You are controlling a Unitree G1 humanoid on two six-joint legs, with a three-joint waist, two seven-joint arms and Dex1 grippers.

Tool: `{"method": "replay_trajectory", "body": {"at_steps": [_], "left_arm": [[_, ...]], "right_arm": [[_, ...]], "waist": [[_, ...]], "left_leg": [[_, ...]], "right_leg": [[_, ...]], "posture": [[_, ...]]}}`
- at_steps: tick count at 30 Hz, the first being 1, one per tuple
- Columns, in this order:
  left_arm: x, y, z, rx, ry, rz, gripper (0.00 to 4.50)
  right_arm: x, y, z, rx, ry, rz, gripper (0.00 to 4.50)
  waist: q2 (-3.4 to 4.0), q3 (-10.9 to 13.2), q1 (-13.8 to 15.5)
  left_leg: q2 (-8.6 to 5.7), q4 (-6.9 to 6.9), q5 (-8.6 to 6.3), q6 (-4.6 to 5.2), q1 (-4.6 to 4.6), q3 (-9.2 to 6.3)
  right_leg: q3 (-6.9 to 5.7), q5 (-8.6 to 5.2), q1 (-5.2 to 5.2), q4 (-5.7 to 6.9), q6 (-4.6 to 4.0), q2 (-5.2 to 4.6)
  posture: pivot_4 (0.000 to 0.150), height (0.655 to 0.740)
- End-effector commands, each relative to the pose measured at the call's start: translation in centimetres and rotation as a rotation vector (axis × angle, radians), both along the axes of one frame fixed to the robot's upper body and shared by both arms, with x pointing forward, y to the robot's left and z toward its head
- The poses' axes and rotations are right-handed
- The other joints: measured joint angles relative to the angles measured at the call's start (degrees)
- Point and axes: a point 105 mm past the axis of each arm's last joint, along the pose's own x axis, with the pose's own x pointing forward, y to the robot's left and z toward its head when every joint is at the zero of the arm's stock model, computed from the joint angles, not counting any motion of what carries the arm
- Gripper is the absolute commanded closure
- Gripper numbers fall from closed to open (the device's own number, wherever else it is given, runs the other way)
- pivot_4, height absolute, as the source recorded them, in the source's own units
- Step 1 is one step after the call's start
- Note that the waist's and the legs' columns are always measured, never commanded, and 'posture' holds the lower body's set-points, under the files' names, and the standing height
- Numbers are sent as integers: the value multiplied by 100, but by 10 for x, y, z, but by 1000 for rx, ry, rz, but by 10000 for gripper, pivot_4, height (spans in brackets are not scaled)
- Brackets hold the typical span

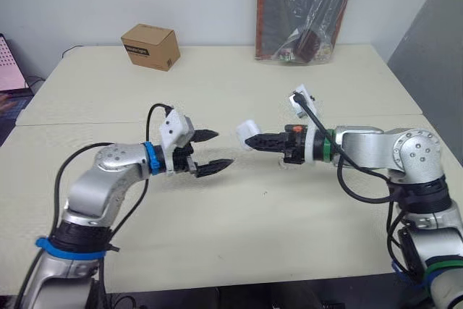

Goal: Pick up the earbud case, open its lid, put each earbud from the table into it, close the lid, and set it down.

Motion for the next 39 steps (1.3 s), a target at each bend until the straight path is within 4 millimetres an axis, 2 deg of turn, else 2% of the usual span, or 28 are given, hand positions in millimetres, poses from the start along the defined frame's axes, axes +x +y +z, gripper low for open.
{"method": "replay_trajectory", "body": {"at_steps": [1, 5, 12, 15, 17, 22, 30, 33, 36, 39], "left_arm": [[-2, -1, 14, 2, 91, -49, 151], [-6, -10, 22, 13, 135, -124, 151], [-14, -24, 13, 141, 115, -275, 151], [-18, -29, 11, 187, 64, -339, 151], [-15, -31, 10, 203, 48, -352, 151], [-13, -34, 7, 220, 18, -371, 151], [-17, -37, 7, 221, 9, -411, 151], [-17, -36, 9, 212, 15, -414, 6105], [-18, -36, 9, 217, 15, -417, 14668], [-19, -36, 9, 218, 11, -425, 14668]], "right_arm": [[-9, 3, -1, -184, -204, 109, 37597], [-10, 2, -4, -289, -330, 188, 37597], [-7, 9, 4, -362, -454, 297, 37597], [-11, 15, 9, -347, -464, 354, 37597], [-22, 22, 12, -318, -456, 427, 37597], [-34, 29, 12, -300, -435, 512, 37597], [-36, 35, 10, -287, -411, 537, 37597], [-35, 36, 9, -288, -407, 532, 37597], [-33, 35, 8, -293, -405, 523, 37597], [-28, 34, 6, -303, -404, 505, 37597]], "waist": [[0, 0, 4], [0, 0, 6], [2, 1, 3], [2, 1, 5], [2, 1, 9], [2, 1, 9], [2, 1, 7], [2, 1, 7], [2, 1, 7], [2, 1, 6]], "left_leg": [[0, -1, 0, 0, 0, -2], [-2, -3, -1, 1, -2, 0], [0, -1, -1, 1, -2, 0], [0, -1, 0, 0, -2, 0], [-1, 0, 0, 0, -3, 0], [-2, 1, -1, 0, -5, 0], [-2, 4, -1, 1, -3, -1], [-3, 5, -1, 1, -4, -1], [-3, 5, -1, 1, -4, -1], [-3, 5, -1, 1, -3, -1]], "right_leg": [[-2, 0, 0, -1, 0, 0], [-2, -1, -1, -6, 0, -1], [-1, 0, -5, -1, -1, -2], [-1, 0, -5, 0, -1, -2], [-1, 0, -5, -1, -1, -2], [-1, 0, -5, -1, -2, -5], [-2, 0, -5, 4, -2, -5], [-2, 0, -5, 4, -2, -5], [-2, 1, -5, 4, -2, -5], [-2, 1, -5, 6, -2, -5]], "posture": [[1500, 7400], [1500, 7400], [1500, 7400], [1500, 7400], [1500, 7400], [1500, 7400], [1500, 7400], [1500, 7400], [1500, 7400], [1500, 7400]]}}
